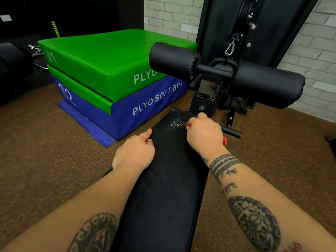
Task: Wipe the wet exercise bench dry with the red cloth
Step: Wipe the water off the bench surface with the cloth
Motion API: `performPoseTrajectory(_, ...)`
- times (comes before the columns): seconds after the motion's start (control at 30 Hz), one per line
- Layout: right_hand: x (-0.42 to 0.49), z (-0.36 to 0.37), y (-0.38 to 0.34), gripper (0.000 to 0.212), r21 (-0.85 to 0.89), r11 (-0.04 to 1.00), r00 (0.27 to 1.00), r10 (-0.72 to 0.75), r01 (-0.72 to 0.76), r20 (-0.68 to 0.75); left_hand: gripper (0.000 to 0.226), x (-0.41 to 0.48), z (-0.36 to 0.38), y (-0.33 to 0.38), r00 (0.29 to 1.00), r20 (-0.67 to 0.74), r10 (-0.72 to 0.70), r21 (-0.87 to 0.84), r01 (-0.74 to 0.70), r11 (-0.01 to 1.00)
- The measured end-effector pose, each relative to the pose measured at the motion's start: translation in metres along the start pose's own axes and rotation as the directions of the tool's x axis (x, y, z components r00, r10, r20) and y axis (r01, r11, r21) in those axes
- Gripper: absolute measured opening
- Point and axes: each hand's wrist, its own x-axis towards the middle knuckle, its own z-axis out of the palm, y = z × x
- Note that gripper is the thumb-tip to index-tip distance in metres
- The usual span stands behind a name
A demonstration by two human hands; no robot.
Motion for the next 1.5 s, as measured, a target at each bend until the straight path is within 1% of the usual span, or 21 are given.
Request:
performPoseTrajectory(0.03, -0.002, -0.001, 0.001, 0.029, -0.001, 1.0, 0.999, 0.01, -0.01, -0.038, 0.05, 0.0, 0.001, 0.0, 1.0, -0.002, -0.002, -0.001, 0.002, 1.0)
performPoseTrajectory(0.1, -0.009, -0.003, -0.009, 0.03, 0.06, 0.992, 0.992, -0.103, 0.108, -0.078, 0.049, 0.001, 0.001, 0.002, 1.0, -0.01, -0.021, -0.004, 0.021, 1.0)
performPoseTrajectory(0.17, -0.019, -0.003, -0.022, 0.03, 0.121, 0.957, 0.965, -0.262, 0.262, -0.014, 0.049, 0.001, 0.001, 0.003, 0.999, -0.009, -0.031, 0.007, 0.031, 0.999)
performPoseTrajectory(0.23, -0.024, 0.001, -0.028, 0.029, 0.163, 0.939, 0.949, -0.314, 0.304, 0.038, 0.049, -0.001, 0.0, 0.003, 0.999, -0.015, -0.028, 0.021, 0.028, 0.999)
performPoseTrajectory(0.3, -0.016, 0.005, -0.022, 0.029, 0.13, 0.964, 0.972, -0.235, 0.232, 0.012, 0.049, -0.002, -0.001, 0.002, 1.0, -0.011, -0.016, 0.021, 0.017, 1.0)
performPoseTrajectory(0.4, 0.003, 0.004, -0.008, 0.03, -0.037, 0.999, 0.999, -0.014, 0.016, 0.033, 0.049, -0.002, 0.0, 0.002, 1.0, -0.008, -0.006, 0.013, 0.006, 1.0)
performPoseTrajectory(0.47, 0.007, 0.003, -0.013, 0.029, -0.077, 0.996, 0.999, 0.041, -0.041, 0.006, 0.049, -0.001, -0.001, 0.002, 1.0, -0.009, -0.01, 0.008, 0.01, 1.0)
performPoseTrajectory(0.53, 0.001, 0.001, -0.028, 0.028, -0.038, 0.997, 0.997, -0.063, 0.061, -0.037, 0.049, -0.002, -0.001, 0.003, 1.0, -0.01, -0.018, 0.007, 0.018, 1.0)
performPoseTrajectory(0.6, -0.01, 0.0, -0.042, 0.03, 0.053, 0.972, 0.973, -0.231, 0.229, 0.031, 0.049, -0.003, -0.002, 0.005, 0.999, -0.014, -0.029, 0.015, 0.029, 0.999)
performPoseTrajectory(0.67, -0.013, 0.0, -0.042, 0.029, 0.142, 0.954, 0.955, -0.279, 0.263, 0.105, 0.049, -0.004, -0.003, 0.006, 0.999, -0.017, -0.027, 0.019, 0.027, 0.999)
performPoseTrajectory(0.73, -0.003, 0.004, -0.027, 0.027, 0.145, 0.971, 0.976, -0.203, 0.19, 0.078, 0.049, -0.004, -0.003, 0.006, 1.0, -0.014, -0.024, 0.014, 0.024, 1.0)
performPoseTrajectory(0.87, 0.018, 0.013, 0.012, 0.028, 0.011, 0.999, 0.998, -0.042, 0.041, 0.04, 0.049, -0.004, -0.003, 0.004, 1.0, -0.004, -0.012, 0.013, 0.012, 1.0)
performPoseTrajectory(1.0, 0.025, 0.012, 0.049, 0.029, -0.077, 0.995, 0.997, 0.072, -0.069, 0.041, 0.048, -0.005, -0.004, 0.006, 1.0, -0.007, -0.025, 0.005, 0.025, 1.0)
performPoseTrajectory(1.13, 0.028, 0.006, 0.073, 0.029, -0.087, 0.97, 0.972, 0.232, -0.228, 0.038, 0.049, -0.007, -0.005, 0.008, 1.0, -0.006, -0.029, 0.002, 0.029, 1.0)
performPoseTrajectory(1.17, 0.027, 0.005, 0.072, 0.029, -0.063, 0.975, 0.977, 0.214, -0.214, -0.002, 0.049, -0.007, -0.005, 0.008, 1.0, -0.005, -0.026, 0.003, 0.026, 1.0)
performPoseTrajectory(1.23, 0.022, 0.005, 0.06, 0.029, 0.038, 0.998, 0.998, 0.047, -0.045, -0.05, 0.049, -0.007, -0.006, 0.008, 1.0, -0.008, -0.024, 0.003, 0.024, 1.0)
performPoseTrajectory(1.3, 0.014, 0.01, 0.051, 0.028, 0.152, 0.982, 0.994, -0.113, 0.11, 0.009, 0.049, -0.007, -0.006, 0.007, 1.0, -0.007, -0.025, 0.004, 0.025, 1.0)
performPoseTrajectory(1.33, 0.014, 0.014, 0.052, 0.027, 0.191, 0.977, 0.994, -0.104, 0.094, 0.043, 0.048, -0.008, -0.006, 0.007, 1.0, -0.007, -0.026, 0.007, 0.026, 1.0)
performPoseTrajectory(1.37, 0.017, 0.016, 0.057, 0.025, 0.199, 0.98, 0.998, -0.035, 0.023, 0.057, 0.048, -0.009, -0.006, 0.008, 1.0, -0.006, -0.025, 0.007, 0.025, 1.0)
performPoseTrajectory(1.43, 0.027, 0.016, 0.068, 0.025, 0.116, 0.98, 0.986, 0.157, -0.163, 0.061, 0.049, -0.01, -0.007, 0.009, 1.0, -0.008, -0.024, 0.008, 0.024, 1.0)
performPoseTrajectory(1.5, 0.034, 0.01, 0.066, 0.028, 0.07, 0.967, 0.969, 0.242, -0.245, 0.045, 0.049, -0.009, -0.008, 0.009, 1.0, -0.002, -0.023, 0.01, 0.023, 1.0)
